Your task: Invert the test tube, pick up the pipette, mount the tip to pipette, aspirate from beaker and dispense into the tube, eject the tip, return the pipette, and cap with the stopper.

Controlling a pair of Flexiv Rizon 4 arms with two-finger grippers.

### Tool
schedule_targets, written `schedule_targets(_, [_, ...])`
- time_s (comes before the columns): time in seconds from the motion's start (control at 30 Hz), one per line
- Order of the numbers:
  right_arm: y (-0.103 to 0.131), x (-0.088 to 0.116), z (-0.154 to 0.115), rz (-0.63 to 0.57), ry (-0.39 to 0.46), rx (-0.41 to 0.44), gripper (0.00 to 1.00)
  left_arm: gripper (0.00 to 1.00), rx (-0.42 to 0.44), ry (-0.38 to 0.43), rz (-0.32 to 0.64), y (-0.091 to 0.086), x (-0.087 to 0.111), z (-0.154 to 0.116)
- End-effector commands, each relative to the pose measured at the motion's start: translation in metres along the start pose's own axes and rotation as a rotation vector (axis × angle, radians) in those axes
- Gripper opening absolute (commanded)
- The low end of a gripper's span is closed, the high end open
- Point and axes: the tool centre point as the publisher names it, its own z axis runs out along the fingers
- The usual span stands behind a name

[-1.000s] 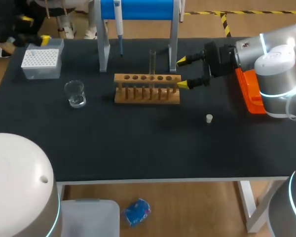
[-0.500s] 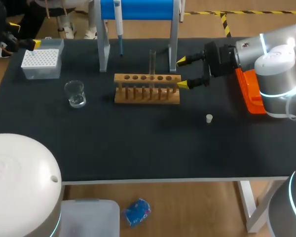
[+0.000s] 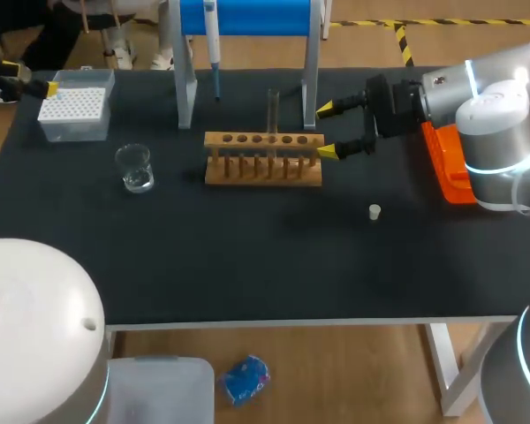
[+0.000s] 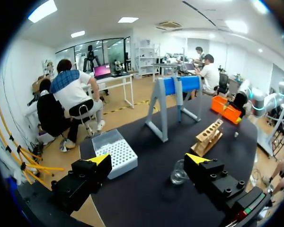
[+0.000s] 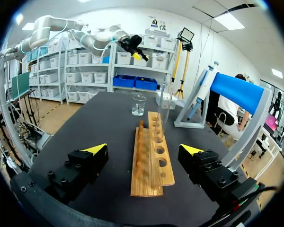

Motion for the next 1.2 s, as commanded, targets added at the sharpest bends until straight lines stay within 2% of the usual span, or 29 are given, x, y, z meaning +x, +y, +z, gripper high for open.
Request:
schedule_targets(0.03, [0.0, 0.0, 0.0, 0.0, 0.002, 0.001, 1.0, 1.0, 0.01, 0.014, -0.028, 0.017, -0.031, 0.028])
schedule_targets(0.17, [0.0, 0.0, 0.0, 0.0, 0.002, 0.001, 1.0, 1.0, -0.005, -0.009, -0.064, 0.03, -0.048, 0.039])
schedule_targets(0.3, [0.0, 0.0, 0.0, 0.0, 0.002, 0.001, 1.0, 1.0, -0.024, -0.077, -0.082, 0.036, -0.059, 0.049])
schedule_targets(0.43, [0.0, 0.0, 0.0, 0.0, 0.002, 0.001, 1.0, 1.0, -0.04, -0.149, -0.114, 0.039, -0.066, 0.058])
schedule_targets(0.7, [0.0, 0.0, 0.0, 0.0, 0.002, 0.001, 1.0, 1.0, -0.041, -0.206, -0.146, 0.039, -0.068, 0.067])
schedule_targets(1.2, [0.0, 0.0, 0.0, 0.0, 0.002, 0.001, 1.0, 1.0, -0.041, -0.206, -0.146, 0.039, -0.068, 0.067])
